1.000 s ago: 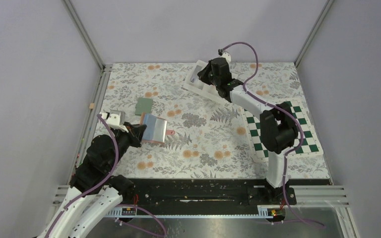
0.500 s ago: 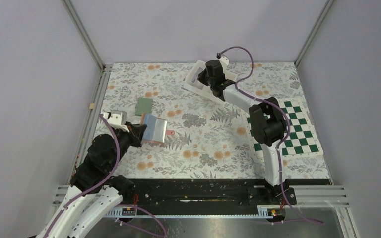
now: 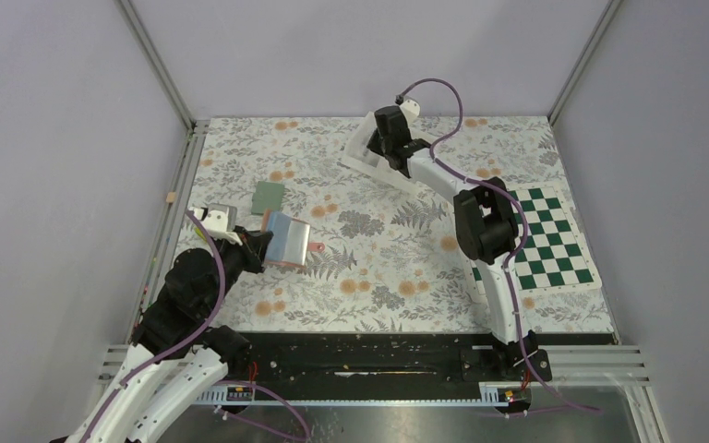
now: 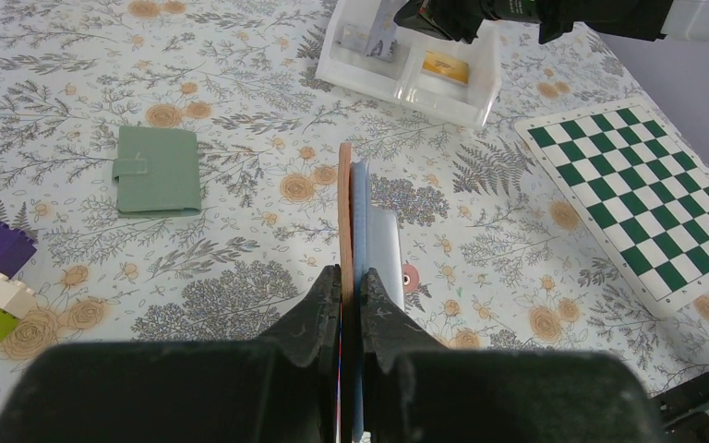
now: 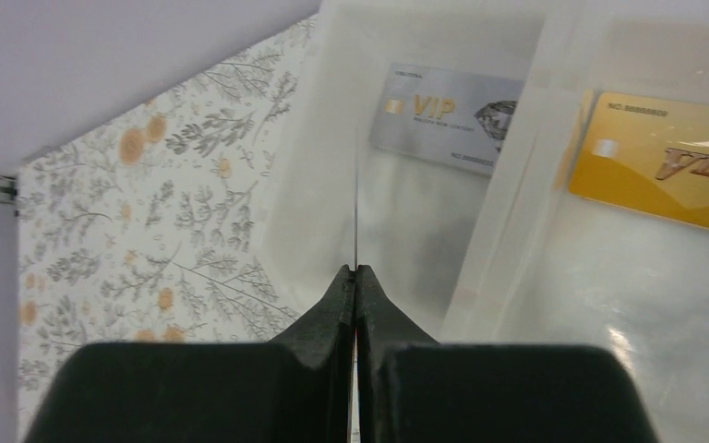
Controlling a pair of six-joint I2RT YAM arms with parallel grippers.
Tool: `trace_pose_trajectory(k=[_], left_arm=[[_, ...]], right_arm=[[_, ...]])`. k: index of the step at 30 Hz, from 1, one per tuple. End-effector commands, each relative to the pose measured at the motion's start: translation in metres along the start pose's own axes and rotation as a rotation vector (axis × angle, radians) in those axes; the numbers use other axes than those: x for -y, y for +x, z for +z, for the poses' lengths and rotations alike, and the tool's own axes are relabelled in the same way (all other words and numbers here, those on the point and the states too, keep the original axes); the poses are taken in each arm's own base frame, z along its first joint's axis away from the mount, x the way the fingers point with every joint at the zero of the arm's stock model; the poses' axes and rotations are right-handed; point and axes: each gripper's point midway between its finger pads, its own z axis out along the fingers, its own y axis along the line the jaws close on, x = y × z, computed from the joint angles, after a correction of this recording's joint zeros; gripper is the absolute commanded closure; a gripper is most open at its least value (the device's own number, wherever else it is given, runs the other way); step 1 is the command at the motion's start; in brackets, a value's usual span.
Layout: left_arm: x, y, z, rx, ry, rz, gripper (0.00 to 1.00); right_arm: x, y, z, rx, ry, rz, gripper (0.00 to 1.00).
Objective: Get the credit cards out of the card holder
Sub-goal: Place the credit card in the storage box.
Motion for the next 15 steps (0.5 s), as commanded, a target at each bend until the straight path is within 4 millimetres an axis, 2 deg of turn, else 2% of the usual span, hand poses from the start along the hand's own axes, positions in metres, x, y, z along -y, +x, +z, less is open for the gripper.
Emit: trace_pose_trajectory(k=[1, 8, 12, 15], left_arm=[[0.002, -0.018, 0.001, 0.056, -0.002, 0.002, 1.00], [0.003, -0.018, 0.001, 0.061, 0.003, -0.002, 1.00], [0.003, -0.018, 0.000, 0.062, 0.004, -0.002, 1.00], [0.003, -0.019, 0.000, 0.063, 0.006, -0.002, 1.00]], right_arm=[[0.018, -0.009, -0.008, -0.010, 0.094, -0.106, 1.00], [0.036, -0.001, -0.018, -0.069, 0.138, -0.258, 1.00], [0.048, -0.004, -0.029, -0.072, 0.178, -0.322, 1.00], [0.049, -0.006, -0.035, -0.075, 0.175, -0.348, 1.00]])
